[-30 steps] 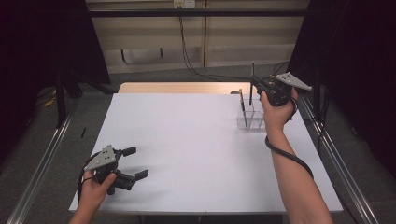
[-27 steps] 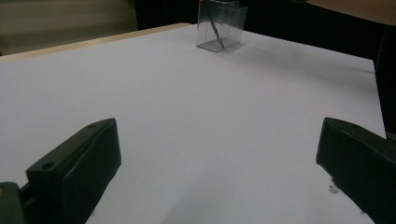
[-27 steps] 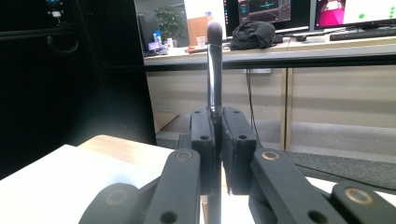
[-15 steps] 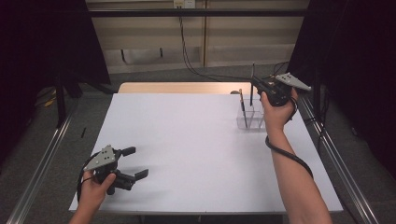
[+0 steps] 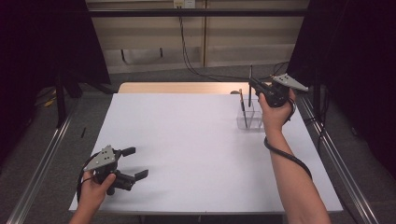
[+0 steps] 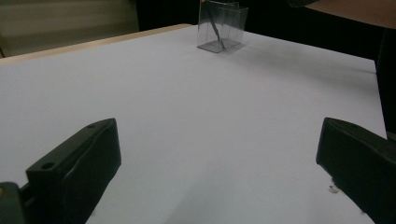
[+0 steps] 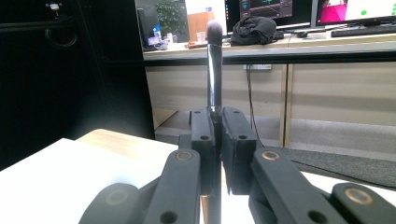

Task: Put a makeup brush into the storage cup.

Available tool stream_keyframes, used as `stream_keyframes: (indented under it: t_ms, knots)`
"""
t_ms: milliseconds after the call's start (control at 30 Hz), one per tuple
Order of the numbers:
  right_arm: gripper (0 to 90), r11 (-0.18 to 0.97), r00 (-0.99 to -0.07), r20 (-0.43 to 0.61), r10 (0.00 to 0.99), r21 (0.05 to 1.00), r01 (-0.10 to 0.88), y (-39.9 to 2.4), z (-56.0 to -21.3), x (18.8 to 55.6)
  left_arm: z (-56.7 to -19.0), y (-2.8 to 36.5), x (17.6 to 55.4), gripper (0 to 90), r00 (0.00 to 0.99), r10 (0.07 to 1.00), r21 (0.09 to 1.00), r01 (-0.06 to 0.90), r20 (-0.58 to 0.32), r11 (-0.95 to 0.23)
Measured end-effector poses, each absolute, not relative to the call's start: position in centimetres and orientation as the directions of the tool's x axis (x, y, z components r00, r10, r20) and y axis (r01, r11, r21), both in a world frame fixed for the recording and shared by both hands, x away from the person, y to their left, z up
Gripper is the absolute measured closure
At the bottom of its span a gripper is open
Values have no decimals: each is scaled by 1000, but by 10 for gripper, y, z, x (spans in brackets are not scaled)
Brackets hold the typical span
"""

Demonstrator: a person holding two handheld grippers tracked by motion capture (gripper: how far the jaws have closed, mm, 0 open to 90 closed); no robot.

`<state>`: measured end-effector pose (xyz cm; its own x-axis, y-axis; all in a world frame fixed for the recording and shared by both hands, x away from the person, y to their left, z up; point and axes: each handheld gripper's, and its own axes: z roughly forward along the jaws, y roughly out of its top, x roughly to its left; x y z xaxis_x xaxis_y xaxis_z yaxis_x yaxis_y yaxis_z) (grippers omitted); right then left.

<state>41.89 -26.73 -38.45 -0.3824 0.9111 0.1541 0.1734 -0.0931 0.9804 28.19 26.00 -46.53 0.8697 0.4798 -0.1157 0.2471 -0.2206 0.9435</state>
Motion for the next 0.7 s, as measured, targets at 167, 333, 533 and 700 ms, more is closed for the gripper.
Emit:
stream_keyframes:
  t_ms: [167,333,533,700]
  knots:
    - [847,-93,-381,154,912,981,173,-267,-385,419,-465,260,282,0,871,478,944,245,-114,-221]
    - [847,-93,-381,155,911,980,177,-266,-386,419,-465,260,282,0,870,480,944,247,-117,-217]
    - [847,-78,-390,143,910,981,178,-264,-386,419,-465,259,282,0,871,478,944,246,-115,-222]
    - [847,-72,-386,138,912,981,180,-264,-387,419,-465,260,282,0,871,479,944,243,-111,-224]
